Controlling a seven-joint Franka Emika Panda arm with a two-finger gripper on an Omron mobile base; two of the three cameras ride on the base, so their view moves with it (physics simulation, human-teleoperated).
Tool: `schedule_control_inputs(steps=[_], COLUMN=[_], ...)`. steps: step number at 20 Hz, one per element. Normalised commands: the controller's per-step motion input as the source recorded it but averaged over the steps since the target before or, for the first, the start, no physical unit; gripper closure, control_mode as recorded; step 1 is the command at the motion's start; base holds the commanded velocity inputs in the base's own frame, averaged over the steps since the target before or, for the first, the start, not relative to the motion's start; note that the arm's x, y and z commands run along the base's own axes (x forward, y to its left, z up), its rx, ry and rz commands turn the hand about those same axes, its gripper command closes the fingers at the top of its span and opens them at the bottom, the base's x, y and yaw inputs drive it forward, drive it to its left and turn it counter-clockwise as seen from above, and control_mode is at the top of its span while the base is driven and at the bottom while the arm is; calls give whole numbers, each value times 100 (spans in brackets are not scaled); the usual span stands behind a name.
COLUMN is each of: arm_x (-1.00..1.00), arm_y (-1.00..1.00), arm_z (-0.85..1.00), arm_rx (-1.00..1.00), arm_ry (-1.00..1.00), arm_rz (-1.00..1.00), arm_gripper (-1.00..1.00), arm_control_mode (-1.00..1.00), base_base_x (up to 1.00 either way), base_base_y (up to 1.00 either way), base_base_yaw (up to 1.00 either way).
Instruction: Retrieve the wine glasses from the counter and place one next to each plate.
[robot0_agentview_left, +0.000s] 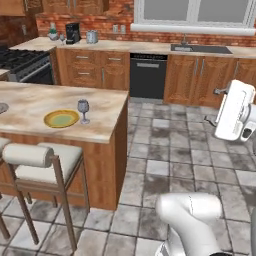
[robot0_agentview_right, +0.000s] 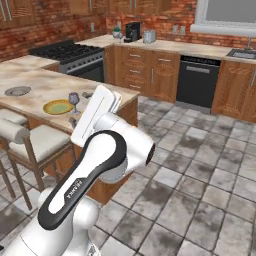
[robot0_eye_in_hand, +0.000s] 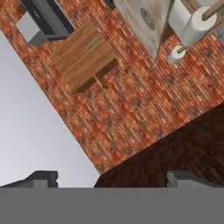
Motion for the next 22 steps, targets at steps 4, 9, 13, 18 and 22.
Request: schedule_control_inputs(steps=[4,9,13,18,22], arm_x=[0,0,0,0,0], arm_y=[0,0,0,0,0], arm_z=[0,0,0,0,0], arm_rx=[0,0,0,0,0], arm_ry=[0,0,0,0,0], arm_rz=[0,0,0,0,0], arm_gripper=[-100,-100,-100,-100,-100], arm_control_mode=[100,100,100,100,100], base_base_x=[39,93,100,100,100], base_base_y=[-100,-100,-80,-68,-87], base_base_yaw=[1,7,10,10,15])
